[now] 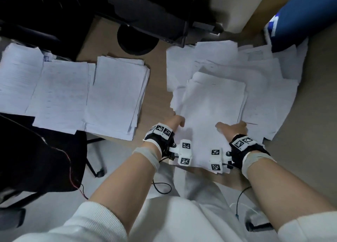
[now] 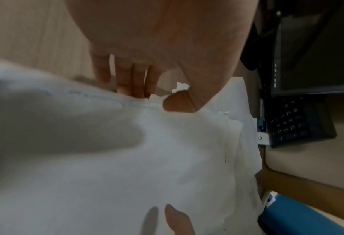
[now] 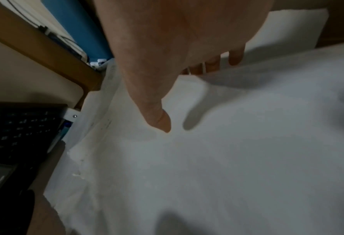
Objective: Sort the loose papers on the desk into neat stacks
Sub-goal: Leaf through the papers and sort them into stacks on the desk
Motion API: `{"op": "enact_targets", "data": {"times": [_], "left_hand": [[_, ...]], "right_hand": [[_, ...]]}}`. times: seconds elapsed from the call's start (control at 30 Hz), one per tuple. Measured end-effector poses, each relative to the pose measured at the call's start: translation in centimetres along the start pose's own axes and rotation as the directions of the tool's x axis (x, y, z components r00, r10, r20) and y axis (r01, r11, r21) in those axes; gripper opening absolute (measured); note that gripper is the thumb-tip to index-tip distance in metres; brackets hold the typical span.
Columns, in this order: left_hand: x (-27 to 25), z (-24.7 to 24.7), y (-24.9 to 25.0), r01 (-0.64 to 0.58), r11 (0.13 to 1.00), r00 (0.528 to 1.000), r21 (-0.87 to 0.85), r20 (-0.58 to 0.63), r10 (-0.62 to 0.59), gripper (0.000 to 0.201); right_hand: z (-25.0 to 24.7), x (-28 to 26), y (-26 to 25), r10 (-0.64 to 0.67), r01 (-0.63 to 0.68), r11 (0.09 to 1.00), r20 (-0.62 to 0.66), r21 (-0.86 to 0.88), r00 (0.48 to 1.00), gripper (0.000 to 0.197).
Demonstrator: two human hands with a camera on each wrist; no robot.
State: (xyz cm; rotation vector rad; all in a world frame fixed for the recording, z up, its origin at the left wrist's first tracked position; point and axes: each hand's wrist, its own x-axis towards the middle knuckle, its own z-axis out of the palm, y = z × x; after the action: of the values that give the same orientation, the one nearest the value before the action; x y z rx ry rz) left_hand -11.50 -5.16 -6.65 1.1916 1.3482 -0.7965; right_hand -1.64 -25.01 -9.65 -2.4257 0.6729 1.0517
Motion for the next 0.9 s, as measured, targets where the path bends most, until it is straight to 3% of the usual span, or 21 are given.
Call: {"op": "enact_targets", "data": {"times": [0.03,0.07,0.17,0.23,0.4,0.53,0.7,0.8,0.83,0.9], "left_hand": [[0.2,0.3,-0.4,0.033,0.998,0.999,-0.044,0.012,-0.032,0.033],[-0.1,0.5,-0.5,0.039,0.995,0.999,-0.087,0.012,-0.039,0.034],[2.6,1.2,-1.7,-0.025,0.992,0.997,-0.120,-0.072,0.016,0.070],[2.9,1.5,-2.3,-0.081,0.992,0.985,-0.094,-0.160,0.065,0.089],[-0.1,0.7,-2.7,-0.156,0.987,0.953,-0.041,-0.268,0.139,0.074],[-3.2,0.3,-1.7,-0.241,0.970,0.937,0.019,-0.254,0.238,0.052],[-5.2,-0.6,-0.6,-0.367,0.927,0.891,-0.082,-0.316,0.325,0.042],[-5.2,-0.9,-0.1,-0.377,0.913,0.901,-0.154,-0.290,0.323,0.066],[-5.1,-1.0,0.0,-0.365,0.918,0.907,-0.156,-0.282,0.313,0.070],[-4.6,-1.3,-0.1,-0.343,0.932,0.911,-0.117,-0.285,0.300,0.063]], "right_hand": [[0.3,0.1,0.2,-0.012,0.011,1.000,0.019,0.024,1.000,0.100],[0.4,0.1,0.3,-0.028,0.026,0.999,0.035,0.040,0.999,0.100],[0.6,0.1,0.5,-0.087,0.091,0.996,0.134,-0.024,0.987,0.110],[0.6,0.2,0.4,-0.098,0.095,0.995,0.212,0.023,0.972,0.110],[-0.5,-0.4,-0.9,-0.098,0.106,0.994,0.341,-0.006,0.935,0.079],[-2.2,-1.5,-1.9,-0.196,0.259,0.958,0.383,-0.122,0.903,0.051],[-4.1,-3.0,-2.9,-0.333,0.352,0.936,0.315,-0.001,0.889,0.037],[-4.2,-3.7,-3.4,-0.407,0.367,0.911,0.275,0.186,0.871,0.024],[-4.2,-3.9,-3.5,-0.431,0.363,0.894,0.279,0.264,0.858,0.024],[-4.0,-4.0,-3.8,-0.416,0.299,0.873,0.269,0.385,0.869,0.045]]}}
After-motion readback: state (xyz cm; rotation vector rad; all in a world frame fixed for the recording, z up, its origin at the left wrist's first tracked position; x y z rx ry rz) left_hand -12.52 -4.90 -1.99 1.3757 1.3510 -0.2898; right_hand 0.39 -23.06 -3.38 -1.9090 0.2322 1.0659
